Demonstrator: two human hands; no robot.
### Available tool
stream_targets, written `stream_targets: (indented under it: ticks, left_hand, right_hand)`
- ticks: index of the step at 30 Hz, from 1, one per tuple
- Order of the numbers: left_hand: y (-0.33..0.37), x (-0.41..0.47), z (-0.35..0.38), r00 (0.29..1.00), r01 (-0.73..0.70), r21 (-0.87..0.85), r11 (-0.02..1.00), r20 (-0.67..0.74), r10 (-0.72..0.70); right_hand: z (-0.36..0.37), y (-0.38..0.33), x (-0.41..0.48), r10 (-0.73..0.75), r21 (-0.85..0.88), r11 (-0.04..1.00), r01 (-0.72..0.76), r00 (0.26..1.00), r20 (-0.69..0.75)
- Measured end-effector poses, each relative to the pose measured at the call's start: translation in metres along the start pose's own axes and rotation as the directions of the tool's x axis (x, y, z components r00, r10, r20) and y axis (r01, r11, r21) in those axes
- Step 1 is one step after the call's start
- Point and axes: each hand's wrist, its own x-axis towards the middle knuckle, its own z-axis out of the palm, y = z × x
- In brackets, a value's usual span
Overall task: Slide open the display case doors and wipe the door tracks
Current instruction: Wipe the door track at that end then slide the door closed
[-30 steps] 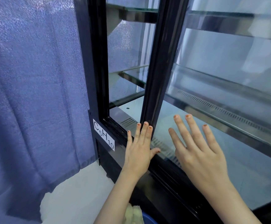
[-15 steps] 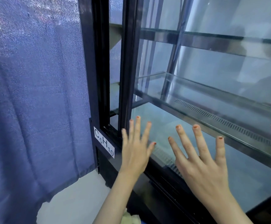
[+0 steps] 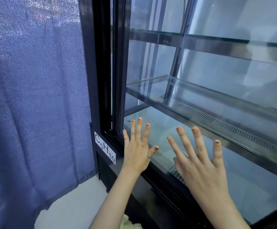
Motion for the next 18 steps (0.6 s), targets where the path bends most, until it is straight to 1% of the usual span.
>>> stream_targets:
  ticks: [7, 18]
  left_hand:
    - [-0.010, 0.006, -0.001, 1.000, 0.017, 0.023, 1.000, -0.021, -0.017]
    - [-0.035, 0.014, -0.003, 0.998, 0.060, 0.067, 0.996, -0.007, -0.059]
  right_hand:
    - [0.004, -0.008, 0.011, -0.021, -0.007, 1.000, 0.021, 1.000, 0.017]
    - [0.009, -0.027, 0.031, -0.026, -0.015, 1.000, 0.026, 0.999, 0.043]
